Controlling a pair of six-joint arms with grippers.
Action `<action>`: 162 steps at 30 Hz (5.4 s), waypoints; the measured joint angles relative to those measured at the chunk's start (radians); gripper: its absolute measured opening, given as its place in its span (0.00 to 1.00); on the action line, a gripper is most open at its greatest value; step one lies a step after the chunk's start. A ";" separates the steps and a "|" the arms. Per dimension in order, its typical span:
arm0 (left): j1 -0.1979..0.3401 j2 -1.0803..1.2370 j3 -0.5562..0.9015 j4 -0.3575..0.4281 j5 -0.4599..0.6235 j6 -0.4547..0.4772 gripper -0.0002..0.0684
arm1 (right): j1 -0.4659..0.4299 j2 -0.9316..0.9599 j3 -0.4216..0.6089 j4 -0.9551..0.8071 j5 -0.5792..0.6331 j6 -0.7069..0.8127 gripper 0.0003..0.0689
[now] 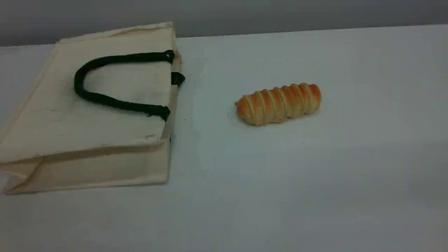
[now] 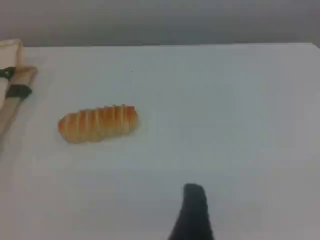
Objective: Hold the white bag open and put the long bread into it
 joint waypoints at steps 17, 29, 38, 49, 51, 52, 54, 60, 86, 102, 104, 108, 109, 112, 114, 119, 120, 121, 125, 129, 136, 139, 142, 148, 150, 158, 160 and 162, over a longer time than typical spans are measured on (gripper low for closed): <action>0.000 0.000 0.000 0.000 0.000 0.000 0.78 | 0.000 0.000 0.000 0.000 0.000 0.000 0.77; 0.000 0.000 0.000 0.000 0.000 0.000 0.78 | 0.000 0.000 0.000 0.000 0.000 0.000 0.77; 0.000 0.000 0.000 0.000 0.000 0.000 0.78 | 0.000 0.000 0.000 0.015 -0.001 0.000 0.77; 0.000 0.114 -0.094 0.005 0.038 -0.039 0.78 | 0.000 0.071 -0.055 0.041 0.008 -0.035 0.77; 0.000 0.198 -0.138 0.005 0.035 -0.052 0.78 | 0.000 0.135 -0.087 0.073 -0.038 -0.062 0.77; -0.001 0.237 -0.163 0.006 0.030 -0.055 0.78 | 0.000 0.177 -0.103 0.091 -0.065 -0.076 0.77; -0.001 0.340 -0.209 0.011 0.001 -0.055 0.78 | 0.000 0.269 -0.129 0.135 -0.129 -0.112 0.77; 0.000 0.644 -0.318 0.069 -0.117 -0.083 0.78 | 0.000 0.566 -0.174 0.271 -0.362 -0.249 0.77; 0.000 1.642 -0.502 0.186 -0.600 -0.263 0.78 | 0.028 1.447 -0.343 0.920 -0.601 -0.830 0.77; 0.000 2.067 -0.846 0.080 -0.555 -0.200 0.78 | 0.028 1.567 -0.370 0.945 -0.665 -0.852 0.77; 0.000 2.099 -0.848 0.080 -0.556 -0.200 0.78 | 0.028 1.567 -0.370 0.955 -0.668 -0.852 0.77; -0.001 2.146 -0.848 0.047 -0.564 -0.169 0.78 | 0.028 1.567 -0.370 0.960 -0.675 -0.864 0.77; -0.001 2.153 -0.848 0.031 -0.565 -0.150 0.78 | 0.028 1.567 -0.370 0.960 -0.675 -0.867 0.77; -0.001 2.181 -0.848 -0.024 -0.577 -0.105 0.77 | 0.028 1.567 -0.370 0.960 -0.674 -0.867 0.77; -0.001 2.194 -0.848 -0.046 -0.584 -0.096 0.76 | 0.028 1.567 -0.370 0.959 -0.674 -0.867 0.77; -0.001 2.211 -0.859 -0.058 -0.589 -0.079 0.72 | 0.028 1.567 -0.370 0.959 -0.672 -0.868 0.77; -0.001 2.211 -0.859 -0.058 -0.589 -0.079 0.71 | 0.028 1.567 -0.370 0.958 -0.669 -0.868 0.77; -0.001 2.211 -0.859 -0.058 -0.589 -0.079 0.69 | 0.028 1.567 -0.370 0.958 -0.669 -0.868 0.77; -0.001 2.211 -0.859 -0.055 -0.608 -0.079 0.52 | 0.028 1.567 -0.370 0.958 -0.669 -0.868 0.77; -0.001 2.211 -0.859 -0.055 -0.637 -0.077 0.21 | 0.028 1.567 -0.370 0.958 -0.669 -0.868 0.77; -0.002 2.210 -0.901 -0.055 -0.613 -0.071 0.13 | 0.028 1.580 -0.370 0.967 -0.668 -0.868 0.77; -0.017 2.190 -0.959 -0.052 -0.538 -0.030 0.13 | 0.028 1.614 -0.370 0.985 -0.640 -0.868 0.77; -0.048 2.159 -1.035 -0.052 -0.465 0.032 0.13 | 0.046 1.658 -0.370 1.002 -0.623 -0.883 0.77; -0.110 2.091 -1.197 -0.086 -0.289 0.106 0.13 | 0.153 1.748 -0.370 1.079 -0.711 -1.016 0.77; -0.125 2.064 -1.248 -0.107 -0.223 0.149 0.13 | 0.183 1.782 -0.383 1.121 -0.744 -1.064 0.77; -0.130 1.932 -1.326 -0.139 -0.020 0.168 0.13 | 0.197 1.950 -0.497 1.185 -0.758 -1.197 0.77; -0.130 1.897 -1.326 -0.147 0.012 0.167 0.13 | 0.197 1.988 -0.527 1.184 -0.757 -1.215 0.77; -0.130 1.860 -1.326 -0.180 0.051 0.189 0.13 | 0.197 2.019 -0.544 1.183 -0.757 -1.229 0.77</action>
